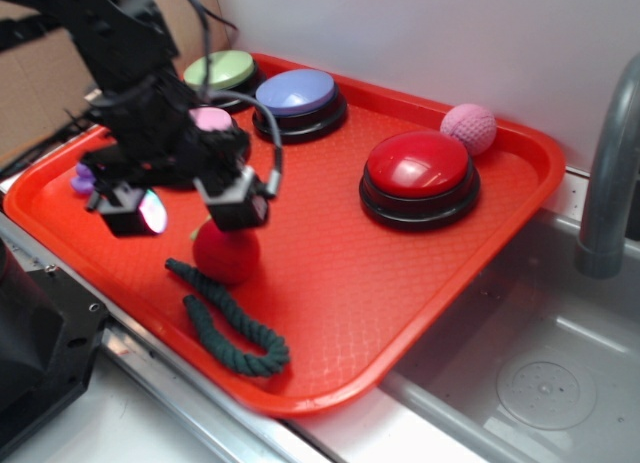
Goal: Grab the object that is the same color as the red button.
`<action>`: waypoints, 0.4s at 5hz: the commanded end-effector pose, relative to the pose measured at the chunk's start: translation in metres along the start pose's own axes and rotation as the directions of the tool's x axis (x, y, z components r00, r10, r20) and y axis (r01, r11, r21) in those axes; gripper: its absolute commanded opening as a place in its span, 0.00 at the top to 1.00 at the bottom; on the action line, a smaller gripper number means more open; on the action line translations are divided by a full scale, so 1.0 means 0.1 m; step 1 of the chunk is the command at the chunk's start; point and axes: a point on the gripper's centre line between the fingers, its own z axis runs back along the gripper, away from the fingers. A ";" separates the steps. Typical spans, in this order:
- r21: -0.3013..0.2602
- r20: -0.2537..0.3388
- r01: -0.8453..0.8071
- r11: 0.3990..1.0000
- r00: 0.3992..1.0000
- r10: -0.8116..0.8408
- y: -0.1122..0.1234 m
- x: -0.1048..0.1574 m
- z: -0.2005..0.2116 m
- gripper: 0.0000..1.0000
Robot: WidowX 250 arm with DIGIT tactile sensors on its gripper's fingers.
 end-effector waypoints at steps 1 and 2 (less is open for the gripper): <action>-0.031 -0.026 0.037 0.999 0.999 -0.038 -0.10 0.10 -0.12 0.00; -0.021 -0.082 0.061 0.998 0.995 -0.063 -0.17 0.12 -0.40 0.00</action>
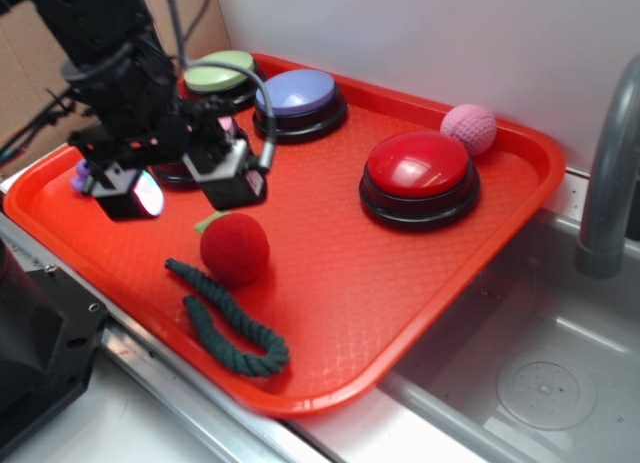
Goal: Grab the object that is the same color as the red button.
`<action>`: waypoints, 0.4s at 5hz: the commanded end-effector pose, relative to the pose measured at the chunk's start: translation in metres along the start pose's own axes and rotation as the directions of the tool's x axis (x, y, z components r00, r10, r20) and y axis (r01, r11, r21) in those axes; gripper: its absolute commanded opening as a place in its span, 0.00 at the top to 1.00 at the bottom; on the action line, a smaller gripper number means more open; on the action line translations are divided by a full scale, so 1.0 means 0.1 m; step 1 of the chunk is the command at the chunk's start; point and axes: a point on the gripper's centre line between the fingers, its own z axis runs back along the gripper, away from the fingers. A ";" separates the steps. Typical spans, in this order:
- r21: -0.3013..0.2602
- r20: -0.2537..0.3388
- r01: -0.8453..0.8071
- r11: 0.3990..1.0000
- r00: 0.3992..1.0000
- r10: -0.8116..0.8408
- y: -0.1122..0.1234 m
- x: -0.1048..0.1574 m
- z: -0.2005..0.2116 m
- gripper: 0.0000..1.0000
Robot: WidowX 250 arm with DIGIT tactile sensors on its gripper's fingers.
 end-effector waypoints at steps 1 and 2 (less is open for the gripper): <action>0.035 -0.076 0.038 0.999 0.997 -0.035 -0.13 0.11 -0.42 0.00; 0.038 -0.081 0.050 0.998 0.996 -0.047 -0.16 0.10 -0.44 1.00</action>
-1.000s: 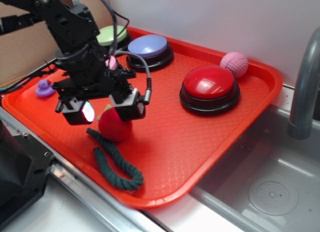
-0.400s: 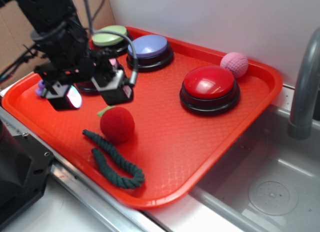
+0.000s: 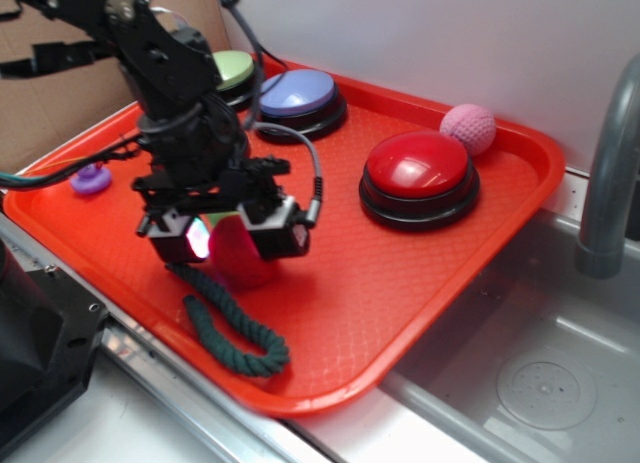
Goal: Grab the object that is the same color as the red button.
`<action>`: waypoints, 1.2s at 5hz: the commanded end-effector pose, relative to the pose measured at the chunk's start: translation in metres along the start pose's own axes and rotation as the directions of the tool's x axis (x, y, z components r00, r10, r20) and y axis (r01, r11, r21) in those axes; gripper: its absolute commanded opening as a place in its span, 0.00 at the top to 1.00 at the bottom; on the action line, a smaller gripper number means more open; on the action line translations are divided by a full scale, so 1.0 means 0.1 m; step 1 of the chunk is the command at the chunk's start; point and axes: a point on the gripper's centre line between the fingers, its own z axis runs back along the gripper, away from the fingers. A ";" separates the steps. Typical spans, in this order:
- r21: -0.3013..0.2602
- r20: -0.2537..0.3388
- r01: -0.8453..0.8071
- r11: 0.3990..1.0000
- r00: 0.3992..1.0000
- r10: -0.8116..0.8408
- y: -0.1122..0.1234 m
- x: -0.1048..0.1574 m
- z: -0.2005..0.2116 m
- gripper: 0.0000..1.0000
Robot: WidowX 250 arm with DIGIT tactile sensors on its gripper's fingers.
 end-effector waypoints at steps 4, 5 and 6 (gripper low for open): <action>0.098 0.053 0.564 0.820 0.819 -0.571 -0.59 0.12 1.18 1.00; 0.050 0.074 0.655 0.754 0.750 -0.657 -0.55 0.16 1.33 1.00; -0.012 0.152 0.676 0.737 0.730 -0.667 -0.49 0.09 1.46 1.00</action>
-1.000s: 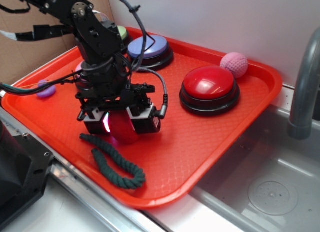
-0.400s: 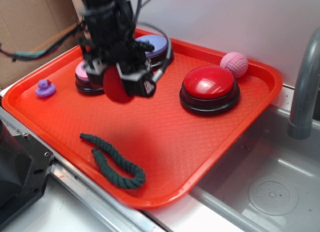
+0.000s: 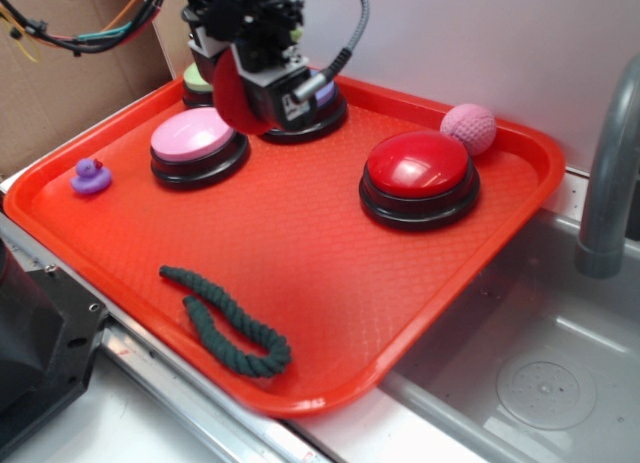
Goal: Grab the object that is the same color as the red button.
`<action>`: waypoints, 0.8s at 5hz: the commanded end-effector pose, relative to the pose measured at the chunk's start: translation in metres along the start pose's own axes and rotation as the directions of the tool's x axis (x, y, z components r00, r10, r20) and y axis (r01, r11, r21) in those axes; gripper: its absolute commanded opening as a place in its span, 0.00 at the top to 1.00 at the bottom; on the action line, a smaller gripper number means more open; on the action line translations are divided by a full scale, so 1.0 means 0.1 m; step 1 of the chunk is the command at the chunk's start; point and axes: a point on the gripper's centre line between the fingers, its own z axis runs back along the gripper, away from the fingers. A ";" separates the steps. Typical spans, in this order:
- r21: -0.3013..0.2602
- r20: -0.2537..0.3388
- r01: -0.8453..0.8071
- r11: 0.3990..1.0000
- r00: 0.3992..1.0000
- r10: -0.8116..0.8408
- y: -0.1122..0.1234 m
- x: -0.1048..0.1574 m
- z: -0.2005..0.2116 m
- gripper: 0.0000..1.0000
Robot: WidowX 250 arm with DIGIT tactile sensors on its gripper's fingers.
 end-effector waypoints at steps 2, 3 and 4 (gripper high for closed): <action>-0.074 0.159 -0.118 0.990 0.979 0.128 0.50 -0.34 0.32 1.00; -0.061 0.178 -0.179 0.982 0.966 0.187 0.80 -0.41 0.41 1.00; -0.076 0.197 -0.171 0.982 0.963 0.183 0.85 -0.35 0.49 1.00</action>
